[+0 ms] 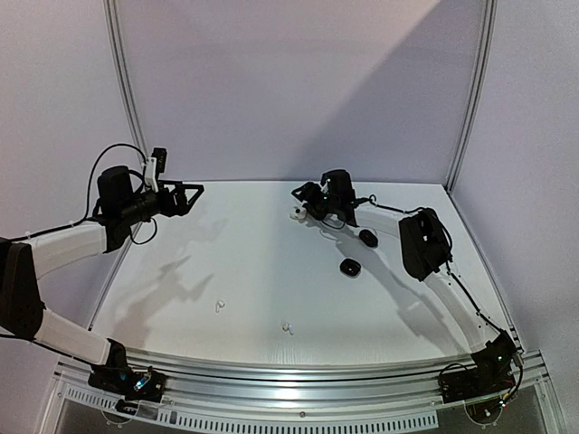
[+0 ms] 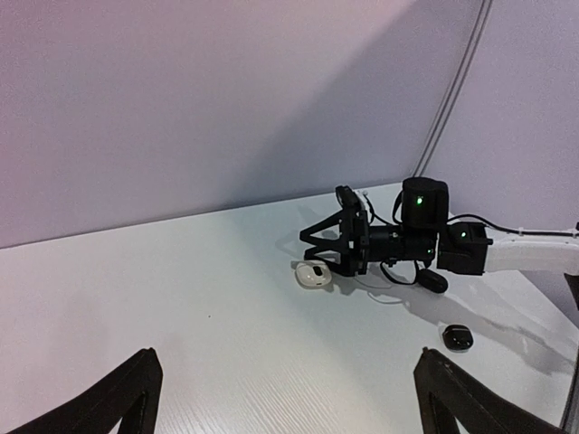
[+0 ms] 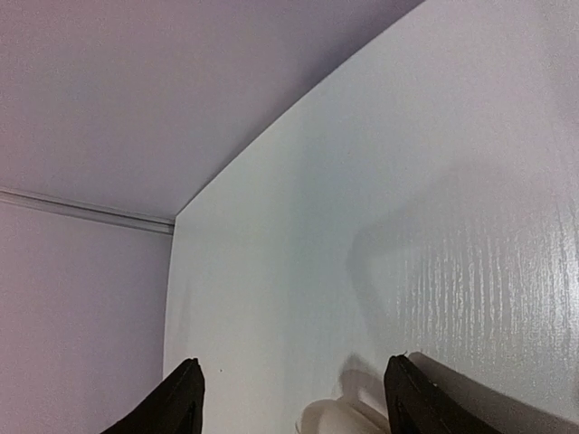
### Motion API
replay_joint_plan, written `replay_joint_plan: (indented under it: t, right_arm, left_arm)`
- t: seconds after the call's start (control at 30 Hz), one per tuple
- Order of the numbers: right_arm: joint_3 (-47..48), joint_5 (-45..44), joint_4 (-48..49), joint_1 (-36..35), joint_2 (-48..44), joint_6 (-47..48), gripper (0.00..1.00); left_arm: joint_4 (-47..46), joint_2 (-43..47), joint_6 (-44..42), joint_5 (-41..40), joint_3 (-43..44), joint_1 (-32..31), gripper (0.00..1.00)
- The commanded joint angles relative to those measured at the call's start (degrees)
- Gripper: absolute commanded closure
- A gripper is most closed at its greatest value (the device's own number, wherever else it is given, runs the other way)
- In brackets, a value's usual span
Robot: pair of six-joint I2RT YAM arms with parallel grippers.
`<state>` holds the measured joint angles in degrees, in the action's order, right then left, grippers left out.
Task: Insert the wireless bluetooth earbuds into the charging case
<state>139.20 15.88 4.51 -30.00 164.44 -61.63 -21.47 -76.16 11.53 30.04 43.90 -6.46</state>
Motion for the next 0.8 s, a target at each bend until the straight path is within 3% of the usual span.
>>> replay_joint_plan:
  t: [0.0, 0.2, 0.47, 0.77]
  right_arm:
    - [0.95, 3.12, -3.33, -0.46, 2.47, -0.77, 0.39]
    - [0.77, 5.56, -10.53, -1.85, 0.74, 3.54, 0.51]
    - [-0.3, 7.34, -20.93, -5.29, -2.11, 10.64, 0.6]
    - [-2.08, 8.69, -24.2, -9.33, -3.49, 17.08, 0.66]
  left_arm:
    - [-1.25, -0.74, -0.91, 0.24, 0.13, 0.72, 0.01]
    - [-1.64, -0.83, -1.11, 0.5, -0.17, 0.75, 0.01]
    - [-0.57, -1.2, 0.07, 1.69, -0.99, 0.75, 0.01]
    - [3.08, -2.24, -3.8, 5.33, -0.74, 0.71, 0.04]
